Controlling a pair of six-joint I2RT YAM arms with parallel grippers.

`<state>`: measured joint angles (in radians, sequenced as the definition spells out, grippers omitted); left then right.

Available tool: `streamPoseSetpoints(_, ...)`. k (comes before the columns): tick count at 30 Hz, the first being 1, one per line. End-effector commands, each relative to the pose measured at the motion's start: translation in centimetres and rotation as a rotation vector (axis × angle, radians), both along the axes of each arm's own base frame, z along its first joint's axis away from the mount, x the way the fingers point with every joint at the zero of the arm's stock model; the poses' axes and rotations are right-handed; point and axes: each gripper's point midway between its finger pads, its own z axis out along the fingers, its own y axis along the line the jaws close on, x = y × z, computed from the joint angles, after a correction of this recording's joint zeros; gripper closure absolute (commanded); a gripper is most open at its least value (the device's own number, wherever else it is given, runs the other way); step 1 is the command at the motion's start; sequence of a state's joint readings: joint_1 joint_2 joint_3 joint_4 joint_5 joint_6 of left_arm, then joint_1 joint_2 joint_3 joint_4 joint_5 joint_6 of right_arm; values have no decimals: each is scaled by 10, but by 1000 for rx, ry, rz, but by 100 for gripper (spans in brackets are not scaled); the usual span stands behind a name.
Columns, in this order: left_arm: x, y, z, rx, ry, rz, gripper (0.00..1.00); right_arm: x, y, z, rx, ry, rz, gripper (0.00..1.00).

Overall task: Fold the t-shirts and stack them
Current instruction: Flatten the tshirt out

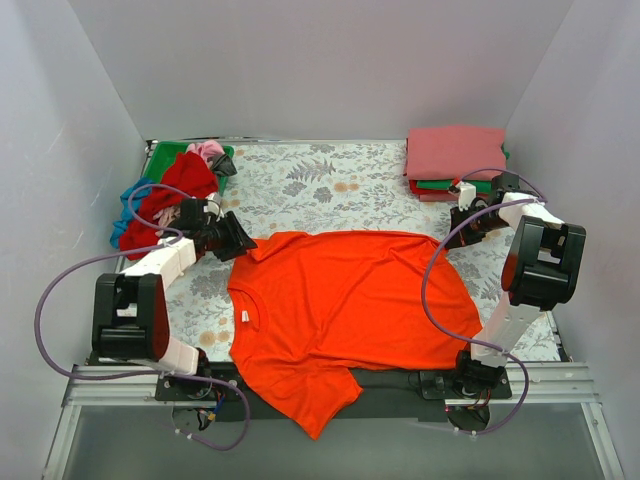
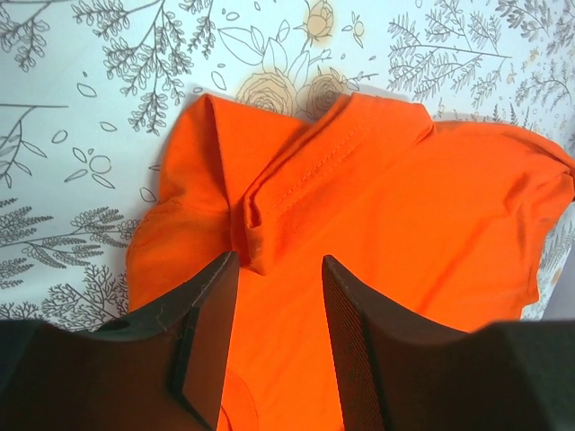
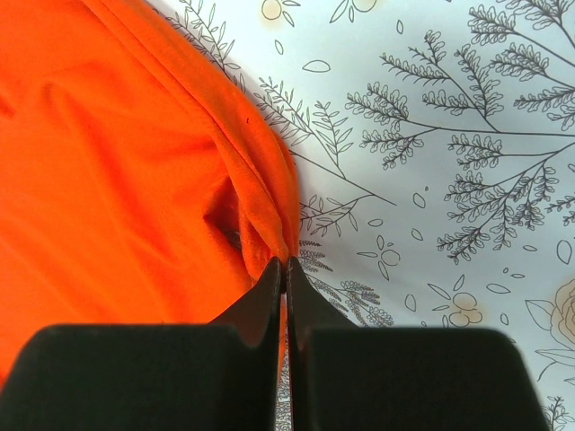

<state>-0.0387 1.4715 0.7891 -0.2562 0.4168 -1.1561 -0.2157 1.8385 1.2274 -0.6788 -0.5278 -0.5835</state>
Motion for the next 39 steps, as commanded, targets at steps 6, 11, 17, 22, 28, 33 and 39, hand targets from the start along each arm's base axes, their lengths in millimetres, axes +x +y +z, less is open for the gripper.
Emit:
streamPoseSetpoints(6,16,-2,1,38,-10,-15,59,1,4,12,16,-39,16,99)
streamPoseSetpoints(11,24,-10,-3,39,6,-33,65,2,3,12,13,-42,16,99)
streamPoseSetpoints(17,27,-10,-4,58,11,-41,71,3,4,13,14,-44,16,99)
streamPoseSetpoints(22,28,-9,-4,63,12,-42,82,3,4,14,14,-46,16,99)
streamPoseSetpoints(28,27,-10,-7,67,20,-50,87,2,4,15,14,-49,17,99)
streamPoseSetpoints(33,25,-9,-11,74,29,-53,92,2,4,15,15,-48,17,99)
streamPoseSetpoints(39,27,-10,-6,81,7,-68,100,2,3,17,12,-55,15,99)
